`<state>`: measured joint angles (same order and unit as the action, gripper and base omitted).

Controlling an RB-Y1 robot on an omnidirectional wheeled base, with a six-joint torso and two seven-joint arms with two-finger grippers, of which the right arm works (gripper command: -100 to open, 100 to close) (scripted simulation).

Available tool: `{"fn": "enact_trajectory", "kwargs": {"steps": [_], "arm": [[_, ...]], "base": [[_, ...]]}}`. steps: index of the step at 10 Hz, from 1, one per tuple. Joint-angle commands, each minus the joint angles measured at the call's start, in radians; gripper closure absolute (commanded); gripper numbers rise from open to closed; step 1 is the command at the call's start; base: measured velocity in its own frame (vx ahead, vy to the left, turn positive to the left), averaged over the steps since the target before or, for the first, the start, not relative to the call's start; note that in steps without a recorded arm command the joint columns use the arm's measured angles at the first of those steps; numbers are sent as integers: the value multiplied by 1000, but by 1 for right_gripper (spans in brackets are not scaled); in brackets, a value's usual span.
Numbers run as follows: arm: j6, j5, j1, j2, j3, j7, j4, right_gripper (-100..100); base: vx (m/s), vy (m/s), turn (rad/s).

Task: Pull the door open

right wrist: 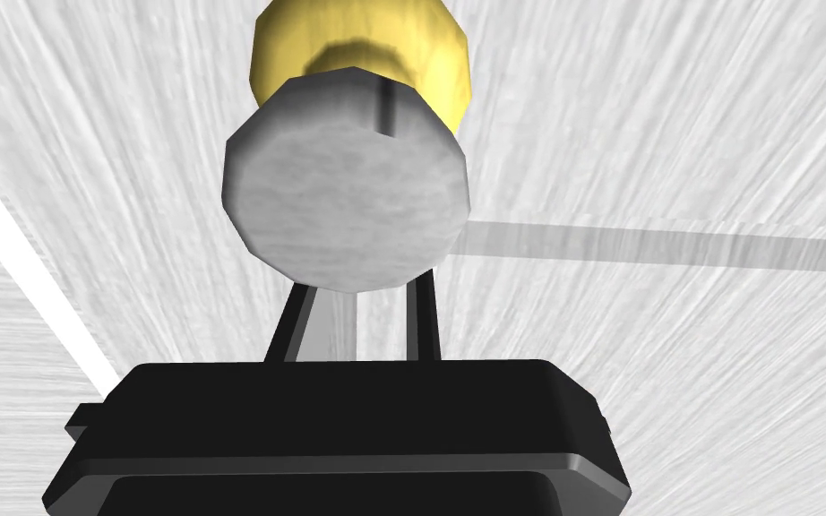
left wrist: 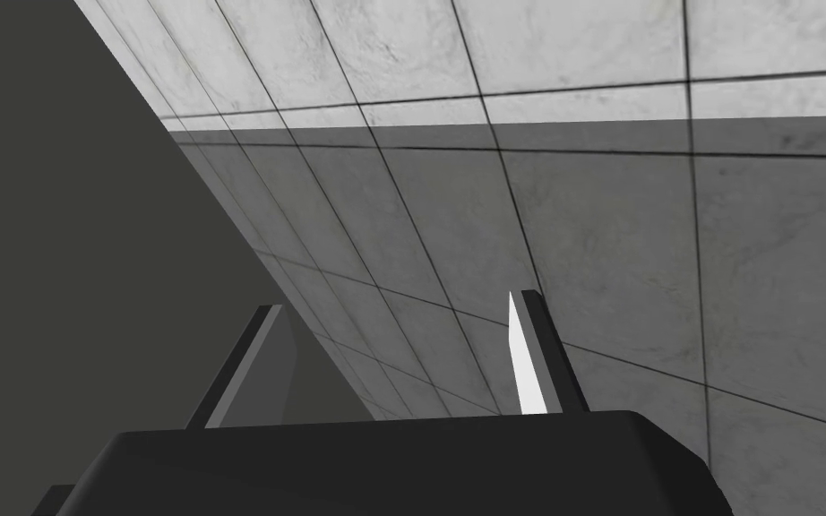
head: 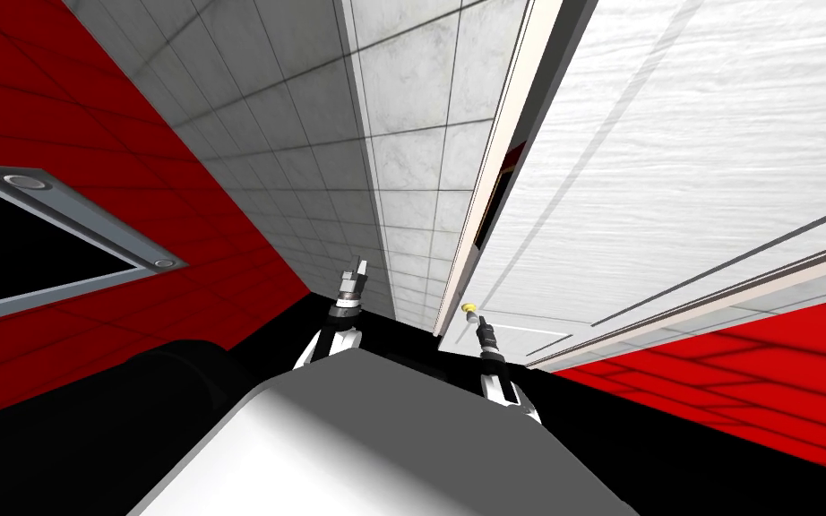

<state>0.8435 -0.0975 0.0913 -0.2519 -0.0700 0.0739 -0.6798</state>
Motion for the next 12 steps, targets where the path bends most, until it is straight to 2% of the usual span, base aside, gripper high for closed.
{"fn": "enact_trajectory", "kwargs": {"steps": [1, 6, 7, 9, 10, 11, 12], "arm": [[0, -7, -1, -2, -3, 29, 0, 100], [3, -41, -3, -10, -19, 154, 2, 100], [3, -41, -3, -10, -19, 159, 2, 100], [4, -61, -5, -16, -28, 218, 3, 100], [4, -61, -5, -16, -28, 229, 3, 100], [5, -73, -6, -19, -33, 265, 3, 100], [5, -73, -6, -19, -33, 267, 3, 100]], "base": [[-10, -30, 2], [-32, -12, 68], [-34, -6, 36], [-39, -4, 73], [-36, -16, 35], [-38, -13, 87], [-31, -6, 22]]}}
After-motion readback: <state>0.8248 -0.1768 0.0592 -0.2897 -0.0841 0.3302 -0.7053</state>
